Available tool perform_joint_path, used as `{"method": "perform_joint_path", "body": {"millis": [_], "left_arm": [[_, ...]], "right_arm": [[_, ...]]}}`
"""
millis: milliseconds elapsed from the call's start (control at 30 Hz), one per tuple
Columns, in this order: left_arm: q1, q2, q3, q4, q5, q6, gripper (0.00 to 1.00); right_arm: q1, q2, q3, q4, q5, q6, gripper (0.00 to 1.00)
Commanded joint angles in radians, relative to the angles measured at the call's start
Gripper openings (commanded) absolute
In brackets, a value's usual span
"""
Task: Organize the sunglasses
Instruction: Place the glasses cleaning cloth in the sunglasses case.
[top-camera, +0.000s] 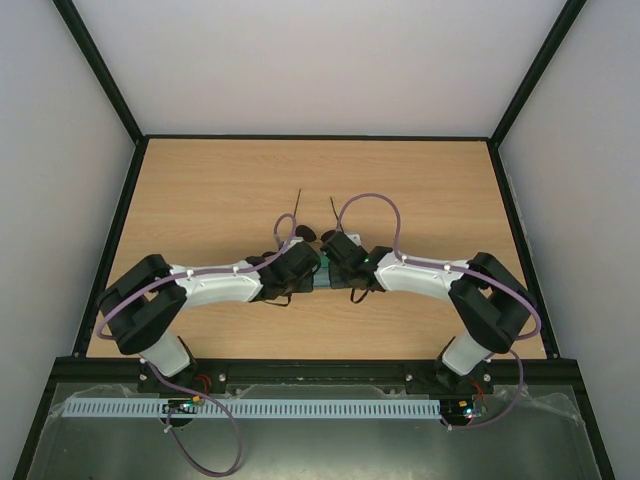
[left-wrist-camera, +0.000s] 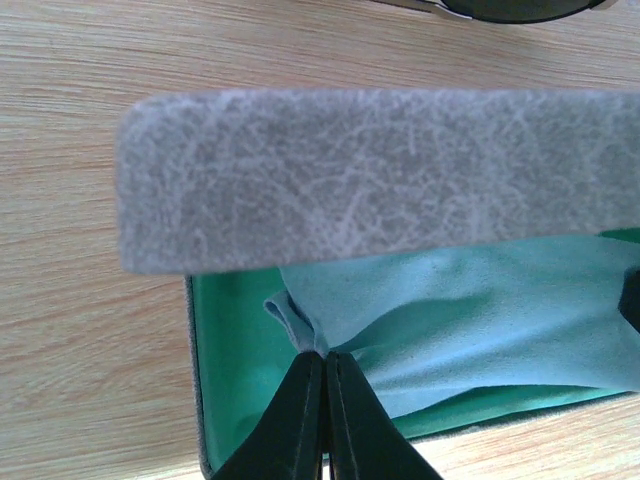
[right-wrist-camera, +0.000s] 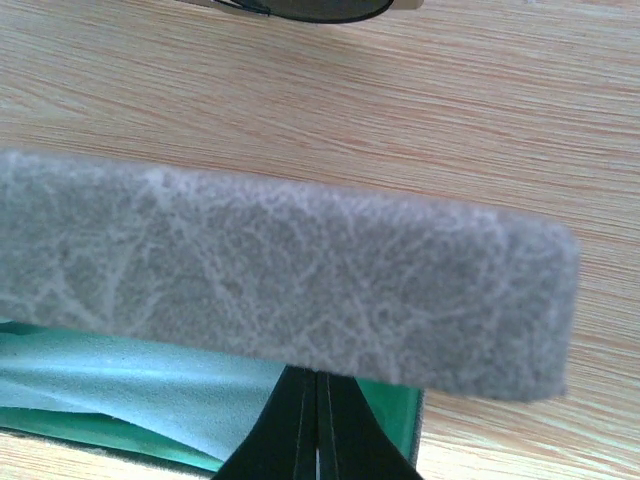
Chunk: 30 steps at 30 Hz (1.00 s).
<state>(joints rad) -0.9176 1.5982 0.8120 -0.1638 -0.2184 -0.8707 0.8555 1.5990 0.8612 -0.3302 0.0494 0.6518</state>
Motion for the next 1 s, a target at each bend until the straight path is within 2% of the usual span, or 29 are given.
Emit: {"method": "perform_joint_path", "body": {"millis": [0, 500, 633, 767, 867, 967], "left_arm": [[0.006, 0.014, -0.010, 0.004, -0.042, 0.001, 0.02], [0.006, 0.046, -0.031, 0.010, -0.046, -0.013, 0.04], [0.006, 0.040, -0.026, -0.018, -0.050, -0.026, 0.11], [0.005, 0.026, -0.031, -0.020, -0.029, -0.037, 0.19], [0.001, 0.011, -0.032, -0.028, -0.023, -0.043, 0.22], [-0.003, -0.016, -0.036, -0.045, -0.024, -0.053, 0.32]], "right_arm": [[-0.011, 0.015, 0.025, 0.005, 0.047, -0.011, 0.01], [-0.012, 0.036, 0.010, 0.024, 0.042, -0.012, 0.01], [-0.012, 0.028, 0.008, 0.013, 0.045, -0.011, 0.04], [-0.013, 0.011, 0.008, -0.004, 0.051, -0.011, 0.15], [-0.012, -0.004, 0.005, -0.015, 0.049, -0.012, 0.17], [-0.012, -0.024, 0.003, -0.026, 0.048, -0.012, 0.18]]}}
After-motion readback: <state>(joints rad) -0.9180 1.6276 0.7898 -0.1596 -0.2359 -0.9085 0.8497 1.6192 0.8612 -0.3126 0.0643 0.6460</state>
